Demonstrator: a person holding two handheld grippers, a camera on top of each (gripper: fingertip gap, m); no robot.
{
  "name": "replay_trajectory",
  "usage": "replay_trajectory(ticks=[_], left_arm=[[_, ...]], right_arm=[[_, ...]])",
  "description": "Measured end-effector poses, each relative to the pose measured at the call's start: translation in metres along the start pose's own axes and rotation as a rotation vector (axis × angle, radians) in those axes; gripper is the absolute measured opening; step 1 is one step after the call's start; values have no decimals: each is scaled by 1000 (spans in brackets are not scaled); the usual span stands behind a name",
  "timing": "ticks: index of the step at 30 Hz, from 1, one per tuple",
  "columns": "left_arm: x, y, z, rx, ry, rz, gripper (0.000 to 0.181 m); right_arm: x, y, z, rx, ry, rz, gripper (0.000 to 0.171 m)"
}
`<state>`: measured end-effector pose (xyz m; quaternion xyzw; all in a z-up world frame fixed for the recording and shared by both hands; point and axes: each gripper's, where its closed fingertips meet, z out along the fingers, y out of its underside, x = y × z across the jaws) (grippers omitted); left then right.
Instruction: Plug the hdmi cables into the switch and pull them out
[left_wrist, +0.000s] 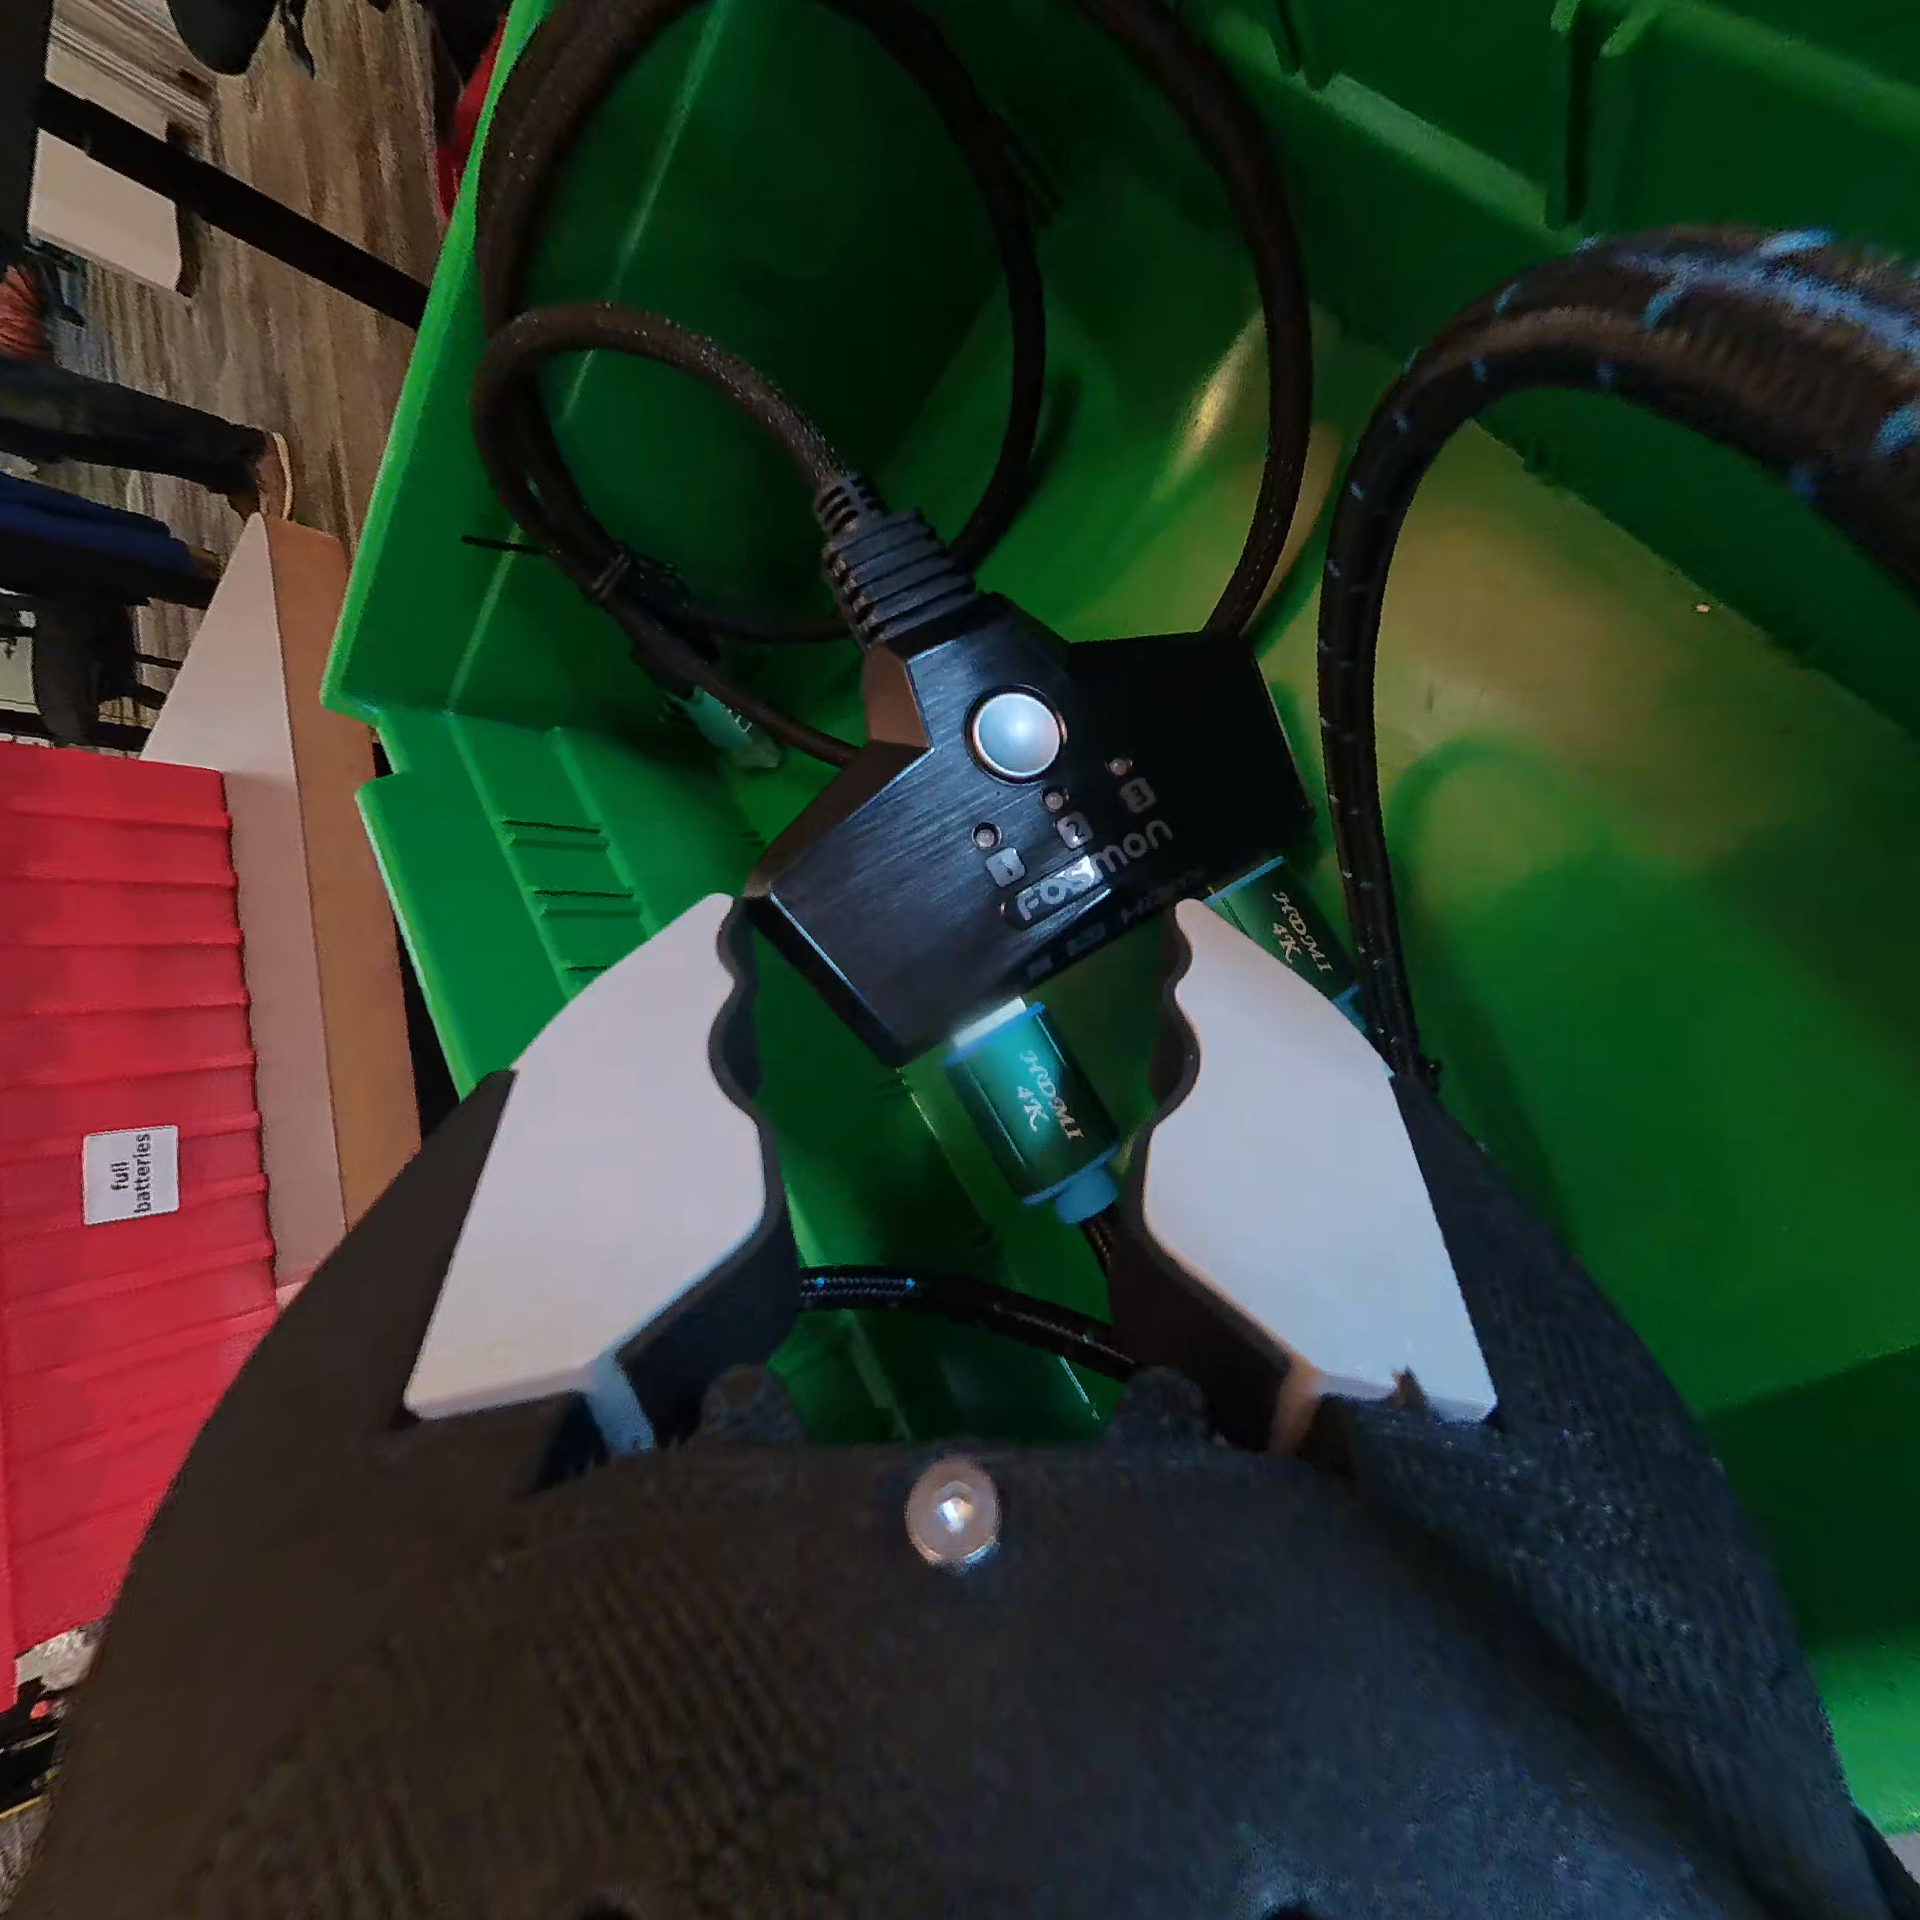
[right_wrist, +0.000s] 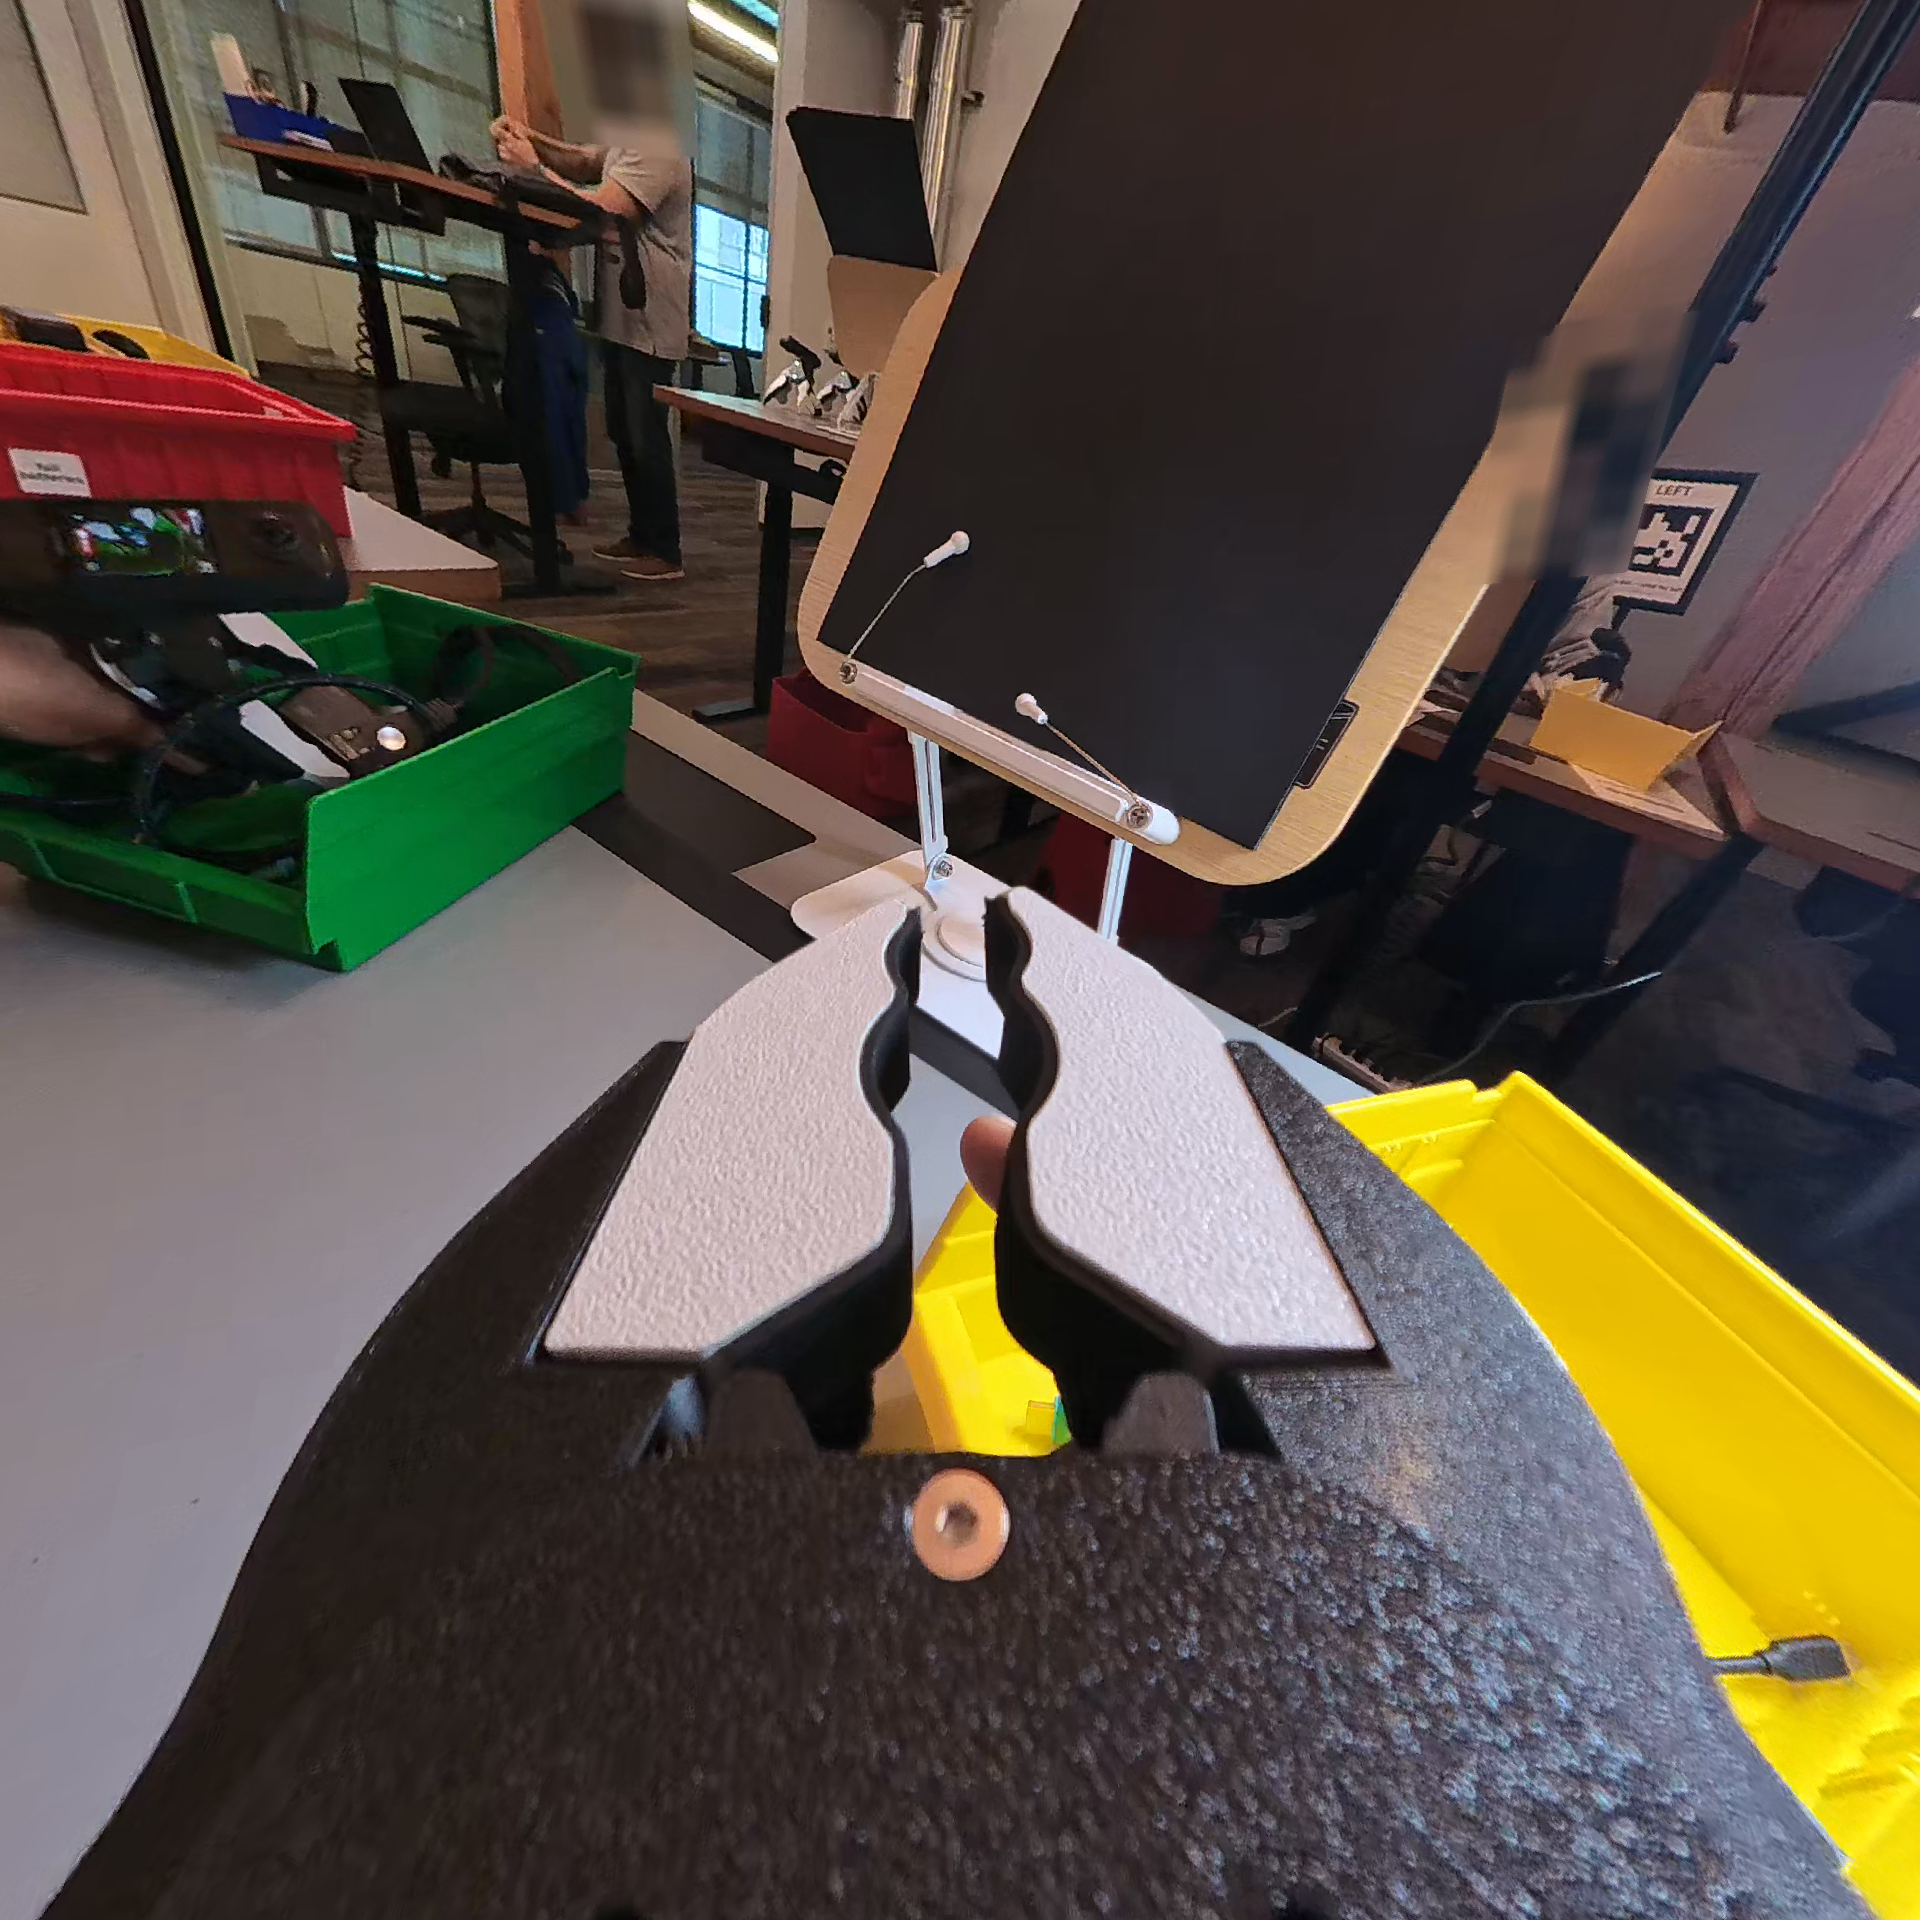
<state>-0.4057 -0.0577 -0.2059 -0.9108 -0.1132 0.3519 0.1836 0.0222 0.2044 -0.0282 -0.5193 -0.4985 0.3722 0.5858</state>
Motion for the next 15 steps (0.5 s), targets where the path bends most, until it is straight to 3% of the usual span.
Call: replay_trajectory(ticks=[11, 15], left_arm=[[-8, 0, -9, 85, 39, -8, 69], [-20, -14, -35, 216, 61, -35, 29]], right_arm=[[-8, 5, 5, -22, -27, -2, 11], [-10, 6, 6, -24, -34, 2, 11]])
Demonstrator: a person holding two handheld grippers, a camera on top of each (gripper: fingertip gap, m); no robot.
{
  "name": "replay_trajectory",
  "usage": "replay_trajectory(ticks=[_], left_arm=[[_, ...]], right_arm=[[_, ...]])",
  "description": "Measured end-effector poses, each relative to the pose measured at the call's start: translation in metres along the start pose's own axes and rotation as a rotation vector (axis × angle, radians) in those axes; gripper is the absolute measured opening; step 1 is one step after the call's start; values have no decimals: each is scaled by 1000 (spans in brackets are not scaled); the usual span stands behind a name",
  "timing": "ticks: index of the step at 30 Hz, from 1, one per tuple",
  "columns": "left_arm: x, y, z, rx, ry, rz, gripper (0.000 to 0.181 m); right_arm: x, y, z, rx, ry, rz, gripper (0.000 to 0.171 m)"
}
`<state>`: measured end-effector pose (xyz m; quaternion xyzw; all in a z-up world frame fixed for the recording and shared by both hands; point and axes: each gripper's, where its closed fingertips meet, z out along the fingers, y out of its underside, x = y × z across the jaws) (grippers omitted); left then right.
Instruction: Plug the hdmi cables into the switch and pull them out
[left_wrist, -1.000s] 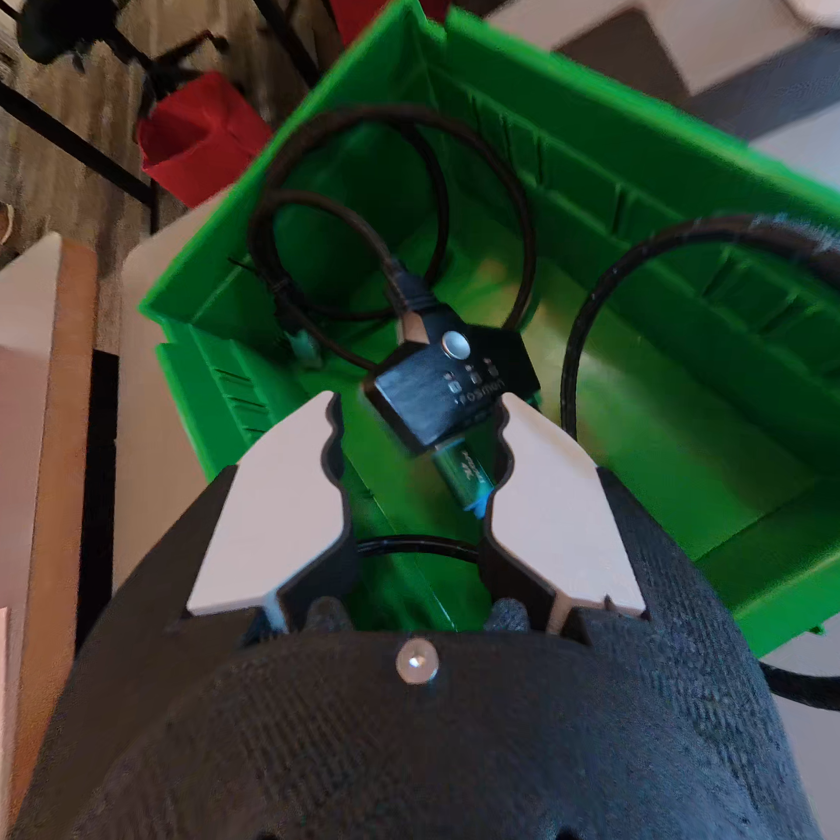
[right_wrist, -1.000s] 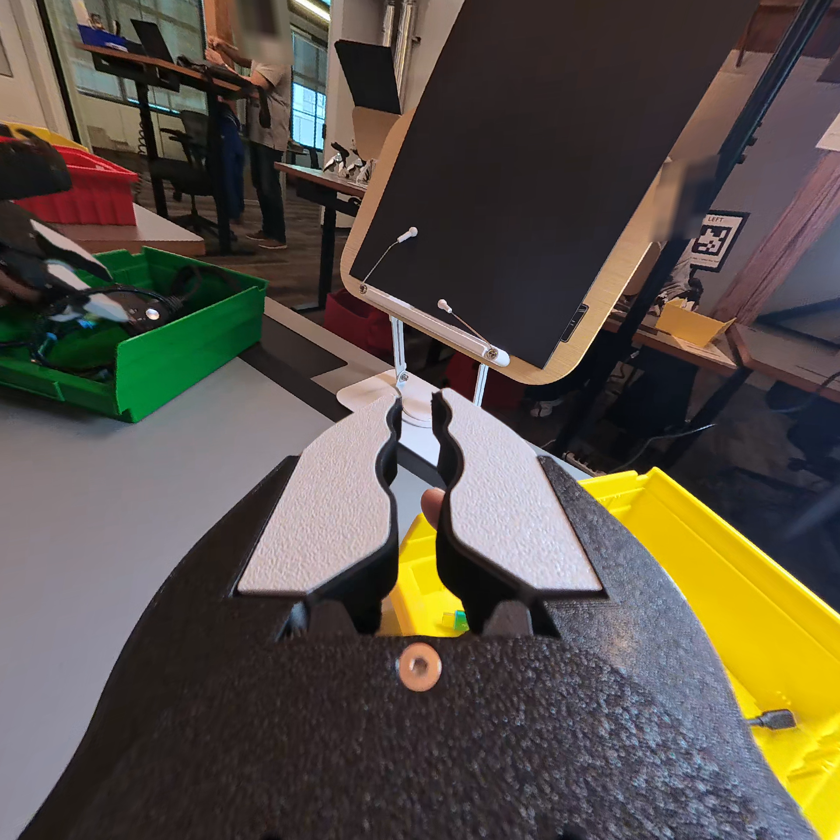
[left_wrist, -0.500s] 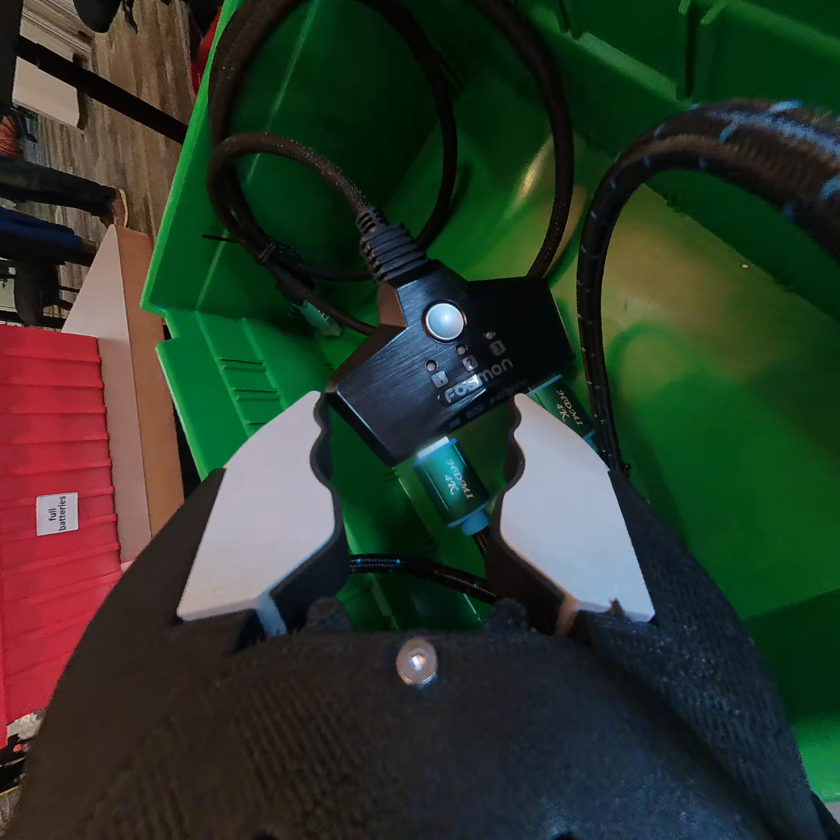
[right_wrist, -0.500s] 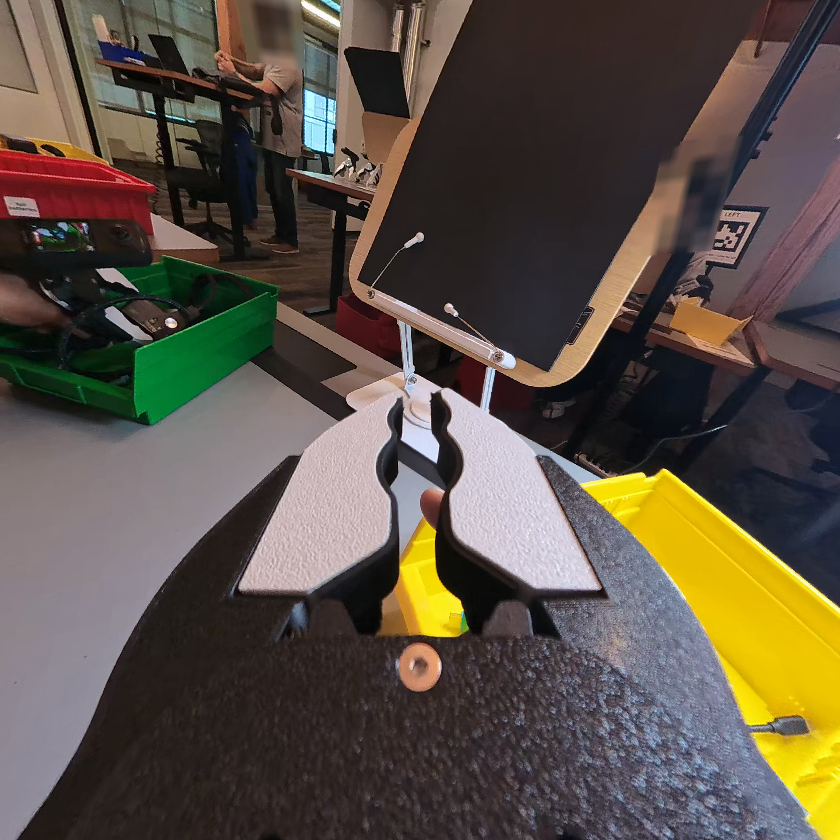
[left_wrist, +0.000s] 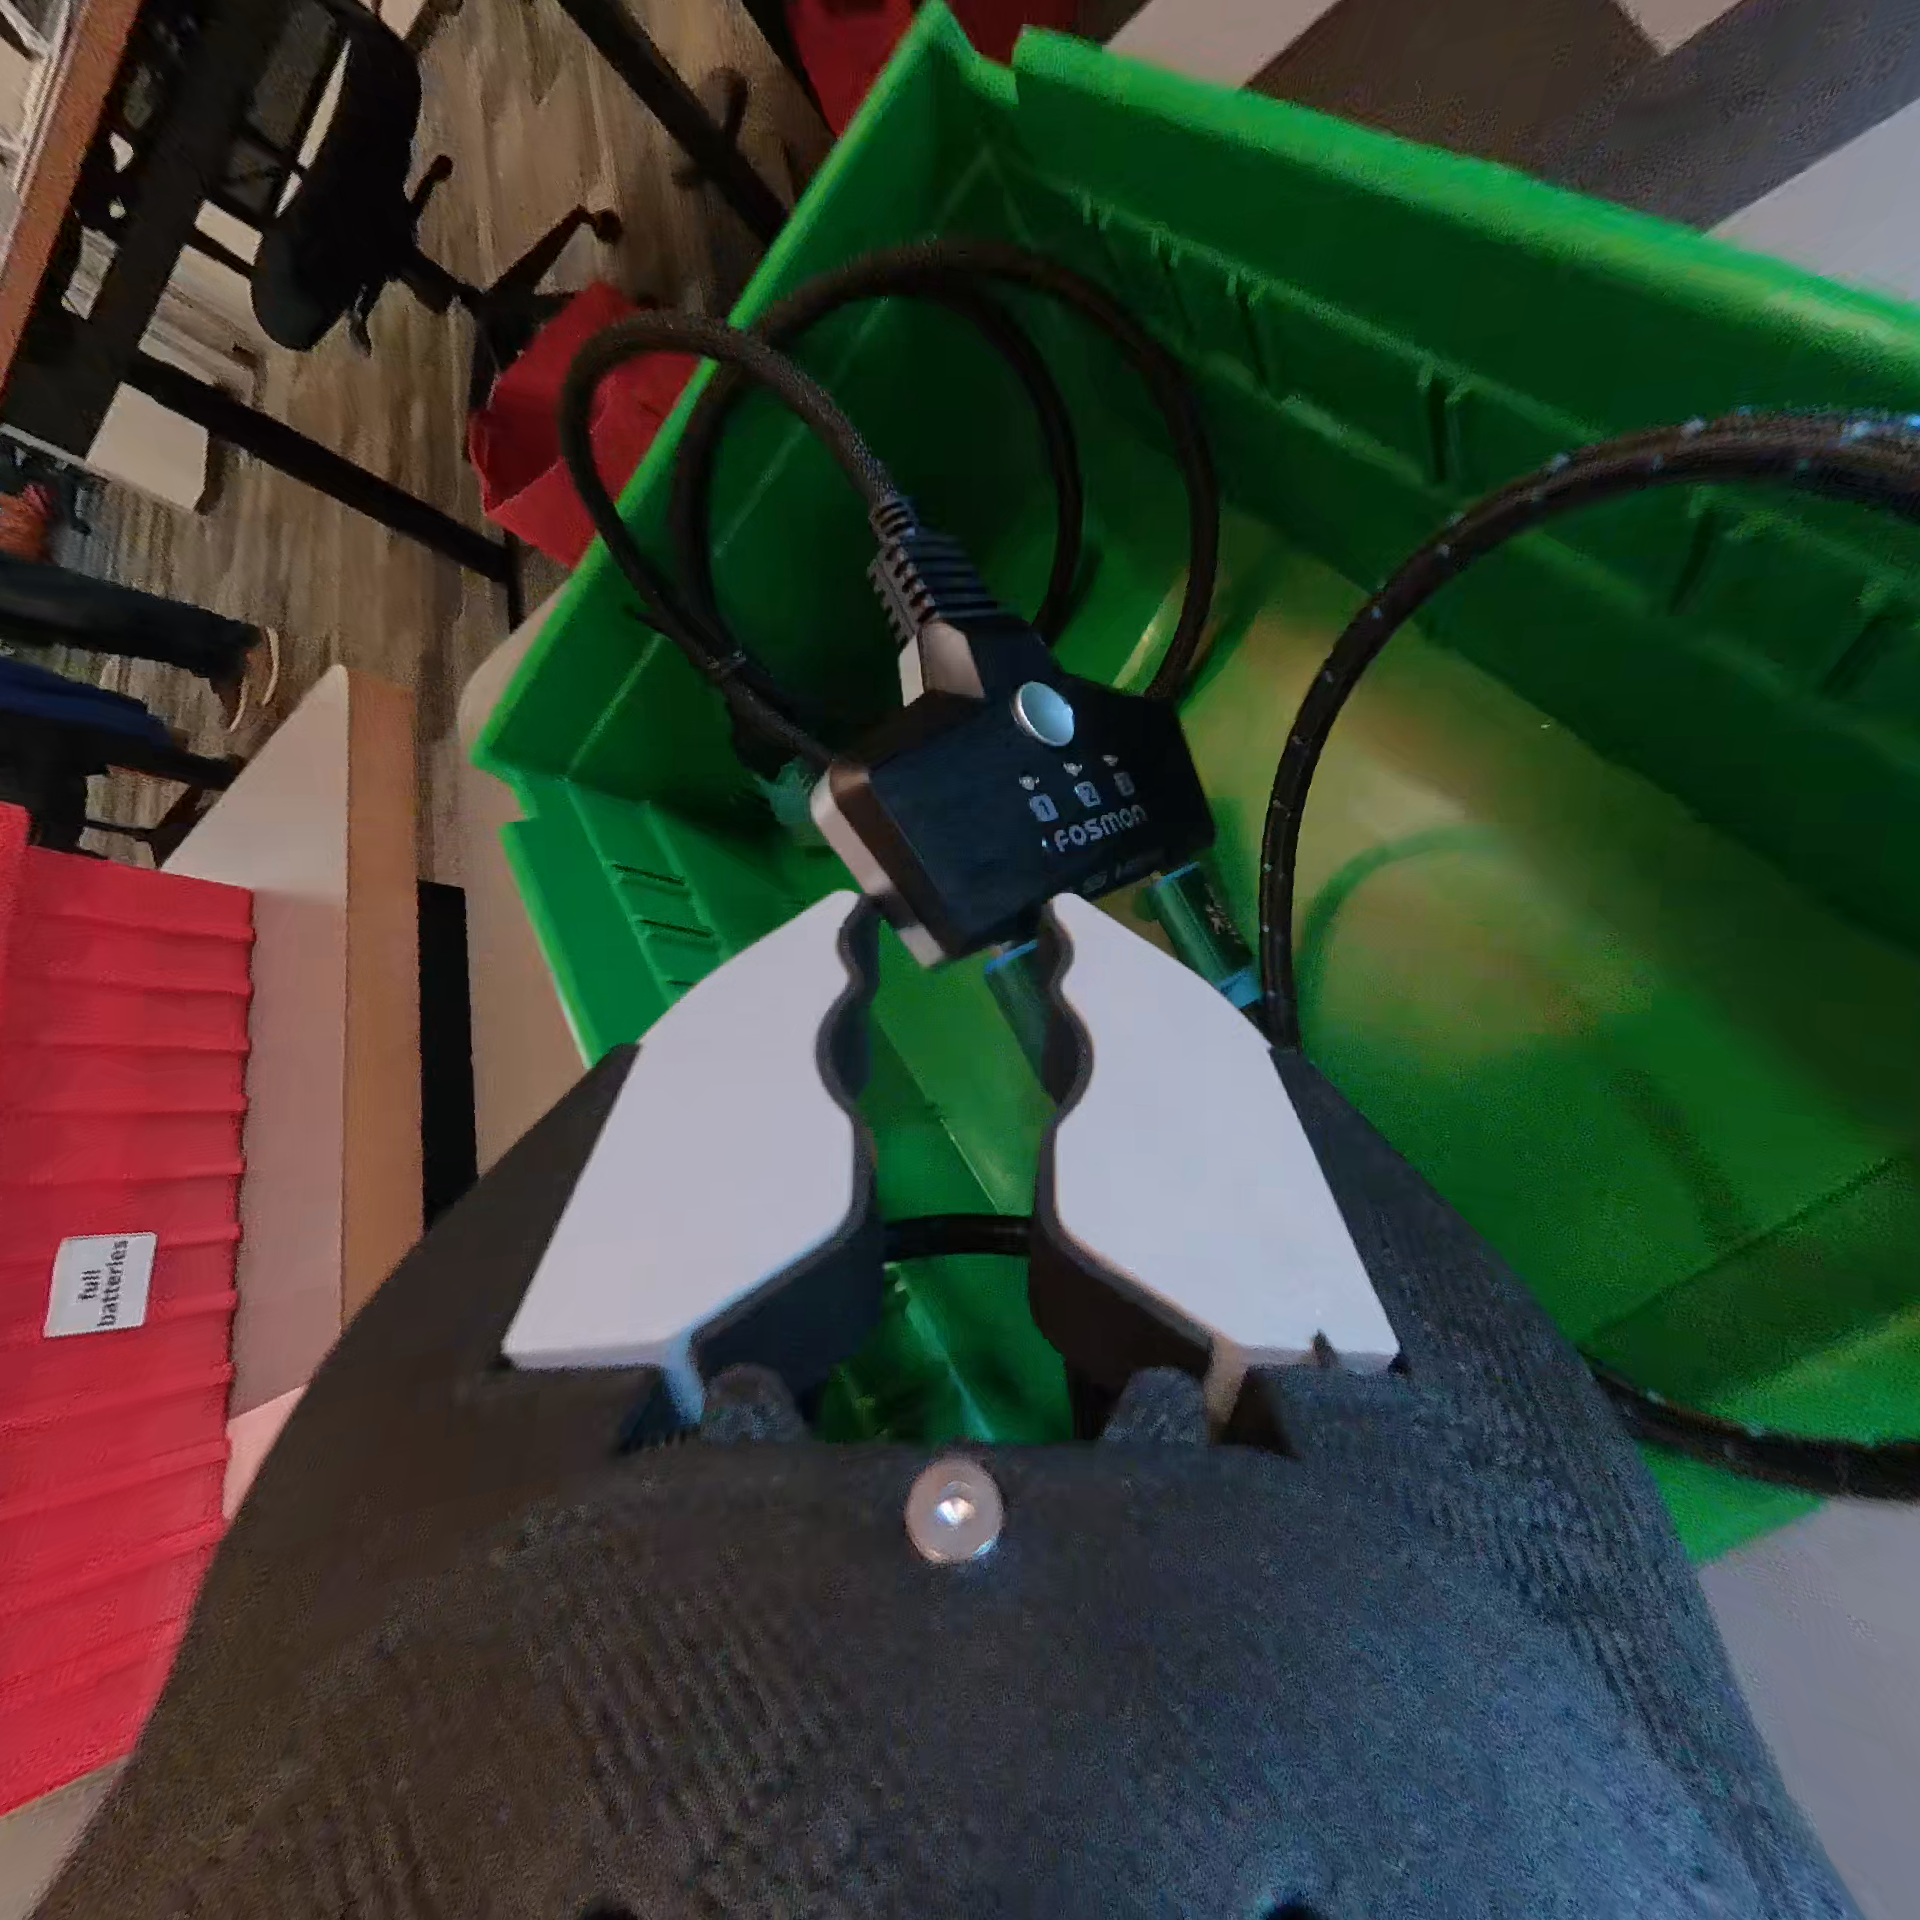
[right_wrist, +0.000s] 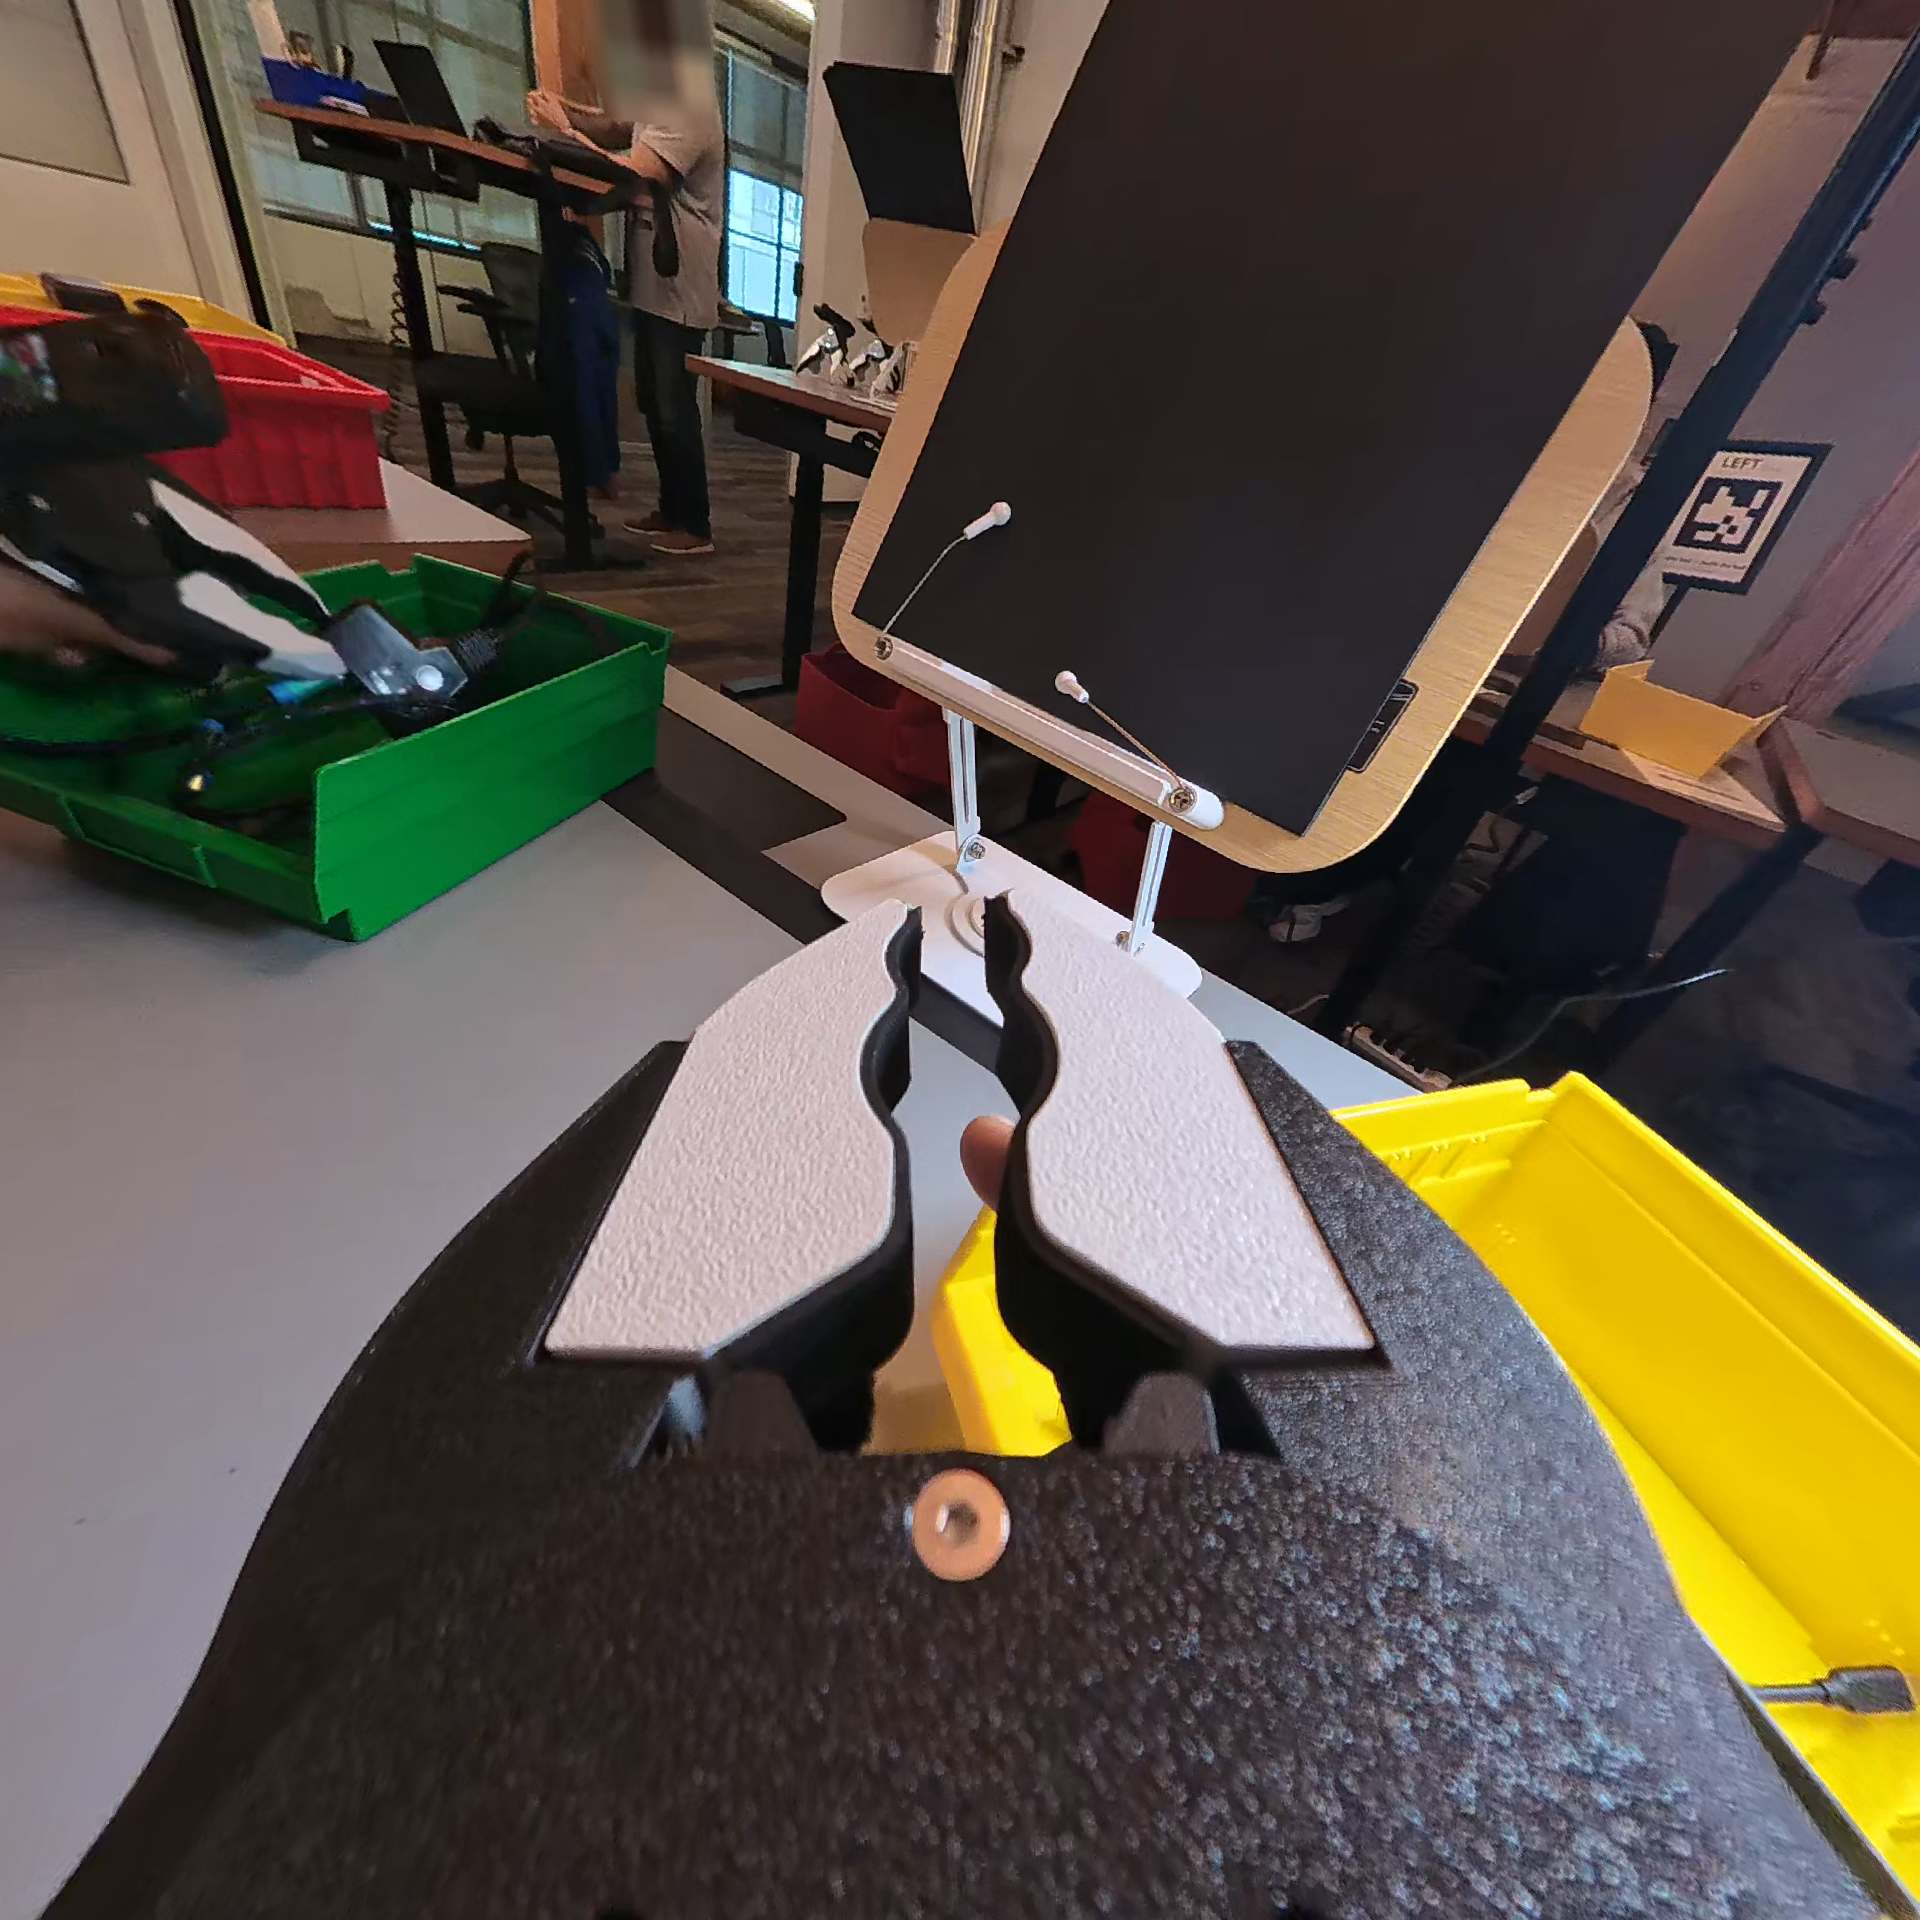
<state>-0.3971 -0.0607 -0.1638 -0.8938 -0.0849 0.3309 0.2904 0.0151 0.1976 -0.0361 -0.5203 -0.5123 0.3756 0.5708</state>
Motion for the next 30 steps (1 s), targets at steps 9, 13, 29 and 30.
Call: replay_trajectory(ticks=[9, 13, 29, 30], left_arm=[[-12, -27, -29, 141, -35, 10, 0], [-21, -51, -65, 248, -49, -3, 0], [8, 12, 12, -134, 21, 54, 73], [10, 13, 15, -153, 22, 64, 71]], right_arm=[[-5, 0, 2, -7, -12, -15, 11], [-6, 0, 2, 0, -18, -1, 11], [-11, 1, 4, -6, -37, -10, 11], [-11, 0, 3, -1, -38, -7, 11]])
